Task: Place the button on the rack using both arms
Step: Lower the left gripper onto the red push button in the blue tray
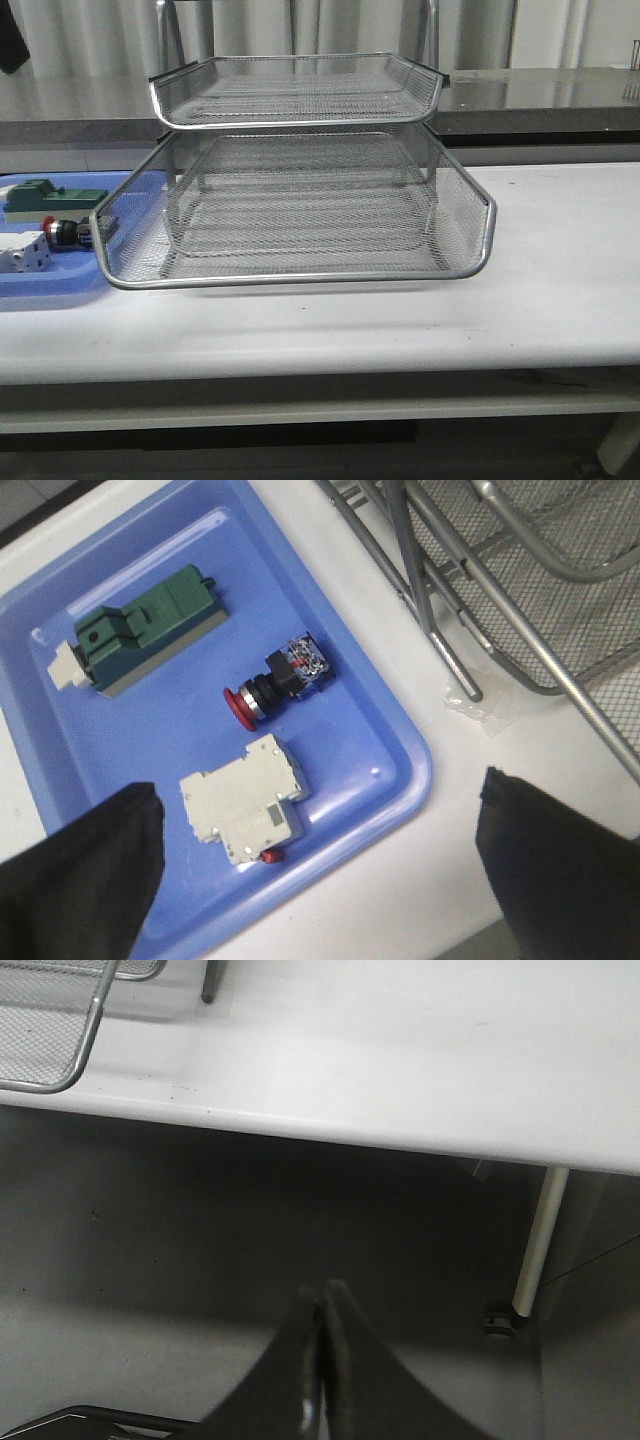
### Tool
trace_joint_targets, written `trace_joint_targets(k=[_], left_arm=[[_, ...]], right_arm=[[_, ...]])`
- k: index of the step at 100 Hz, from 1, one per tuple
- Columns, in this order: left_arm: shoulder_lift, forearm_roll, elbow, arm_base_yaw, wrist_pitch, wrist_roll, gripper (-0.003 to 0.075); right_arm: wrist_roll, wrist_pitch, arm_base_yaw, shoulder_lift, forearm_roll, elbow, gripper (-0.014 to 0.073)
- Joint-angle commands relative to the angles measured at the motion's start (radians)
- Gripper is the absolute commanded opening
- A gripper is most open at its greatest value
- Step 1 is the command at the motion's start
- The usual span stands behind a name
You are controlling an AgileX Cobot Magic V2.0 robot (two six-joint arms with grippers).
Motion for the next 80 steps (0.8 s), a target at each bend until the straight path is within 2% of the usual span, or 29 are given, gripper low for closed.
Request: trace_joint_targets(k=[1,20,39,54,80], left_arm=[[0.004,-0.02,-0.058,0.001,-0.088,0.086,0.0606],[0.141,0.014,-0.192,0.001,-0.076,0.193,0.0606],[0.321,0.109,-0.373,0.001,0.049,0.251,0.0606],[0.443,0.118,-0.498,0.001,0.131,0.325,0.0606],[0.578,0.127,-0.585,0.001,0.133,0.367,0.0606]], right_arm=[[0.001,-0.055,0.001,0.006,-0.011,-0.035,-0.007],[0.001,-0.055,0.001,0.006,-0.011,-0.035,-0.007],[0.001,-0.055,0.001,0.006,-0.011,-0.035,-0.007],[0.001,-0.055,0.001,0.006,-0.011,-0.035,-0.007],[0.001,-0.055,0.001,0.006,-0.011,-0.035,-0.007]])
